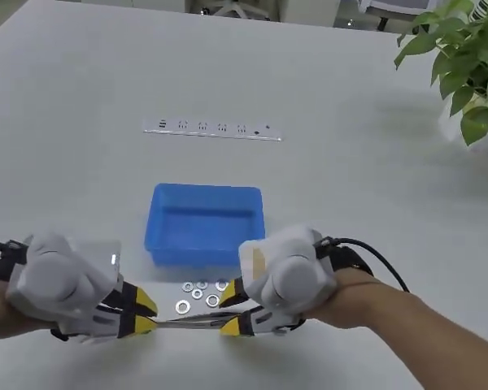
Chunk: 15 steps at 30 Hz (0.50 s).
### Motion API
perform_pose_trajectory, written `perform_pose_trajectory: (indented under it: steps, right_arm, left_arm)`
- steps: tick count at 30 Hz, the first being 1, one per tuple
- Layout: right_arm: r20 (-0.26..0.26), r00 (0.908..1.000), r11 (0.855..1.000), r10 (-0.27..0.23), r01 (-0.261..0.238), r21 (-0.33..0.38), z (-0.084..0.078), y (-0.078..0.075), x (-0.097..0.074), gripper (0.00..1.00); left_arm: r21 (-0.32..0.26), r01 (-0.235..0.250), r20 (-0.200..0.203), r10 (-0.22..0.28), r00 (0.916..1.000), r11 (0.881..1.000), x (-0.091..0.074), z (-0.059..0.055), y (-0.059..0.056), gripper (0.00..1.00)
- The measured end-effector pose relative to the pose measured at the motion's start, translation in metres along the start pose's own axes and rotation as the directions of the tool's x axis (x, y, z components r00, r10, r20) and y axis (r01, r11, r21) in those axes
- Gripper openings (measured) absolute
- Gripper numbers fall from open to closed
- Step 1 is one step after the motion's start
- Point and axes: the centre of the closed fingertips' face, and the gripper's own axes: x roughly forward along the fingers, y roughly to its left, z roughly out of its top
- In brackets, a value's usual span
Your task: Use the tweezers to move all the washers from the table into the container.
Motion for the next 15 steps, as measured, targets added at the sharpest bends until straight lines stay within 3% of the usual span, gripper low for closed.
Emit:
perform_pose_trajectory:
  steps: [11, 15]
  right_arm:
    - [-0.016, 0.9997, 1.0, 0.02, -0.02, 0.018, -0.0032, 0.0033, 0.0046, 0.16]
    - [-0.017, 0.9997, 1.0, 0.018, -0.017, 0.018, -0.0029, 0.0023, 0.005, 0.15]
  left_arm:
    - [0.015, 0.015, -0.03, -0.015, 0.9994, 1.0, 0.0088, -0.004, -0.0019, 0.07]
    - [0.015, 0.019, -0.024, -0.018, 0.9995, 1.0, 0.0092, -0.0032, -0.0012, 0.06]
